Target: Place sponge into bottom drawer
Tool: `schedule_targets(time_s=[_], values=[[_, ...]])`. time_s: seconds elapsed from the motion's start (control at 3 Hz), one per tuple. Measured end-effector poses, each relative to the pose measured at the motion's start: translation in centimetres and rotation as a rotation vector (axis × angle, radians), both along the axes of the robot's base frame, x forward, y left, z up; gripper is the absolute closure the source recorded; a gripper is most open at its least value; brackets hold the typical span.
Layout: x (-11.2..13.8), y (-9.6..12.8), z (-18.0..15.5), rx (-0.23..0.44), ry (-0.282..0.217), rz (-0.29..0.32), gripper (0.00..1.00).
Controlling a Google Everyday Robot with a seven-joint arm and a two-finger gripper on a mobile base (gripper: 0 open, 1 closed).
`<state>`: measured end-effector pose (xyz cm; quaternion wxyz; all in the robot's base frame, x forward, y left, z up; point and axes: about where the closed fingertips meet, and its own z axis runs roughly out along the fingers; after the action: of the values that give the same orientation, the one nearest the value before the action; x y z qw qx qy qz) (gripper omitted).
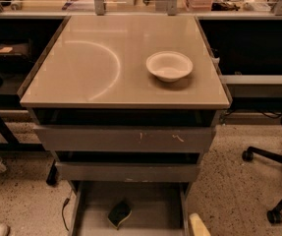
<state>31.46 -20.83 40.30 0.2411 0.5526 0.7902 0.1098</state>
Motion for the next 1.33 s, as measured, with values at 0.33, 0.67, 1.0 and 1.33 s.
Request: schedule_targets(time_s=[0.33, 0.67, 1.0, 1.33], values=[[-7.8, -4.3, 2.6, -0.136, 0.018, -0.151, 0.00], [-12.0, -5.4, 2.5, -0.201, 0.064, -0.162, 0.00], [-10.8, -5.6, 2.4, -0.171, 0.081, -0.164, 0.00], [-13.6, -10.8, 3.3, -0.214, 0.142, -0.261, 0.00]])
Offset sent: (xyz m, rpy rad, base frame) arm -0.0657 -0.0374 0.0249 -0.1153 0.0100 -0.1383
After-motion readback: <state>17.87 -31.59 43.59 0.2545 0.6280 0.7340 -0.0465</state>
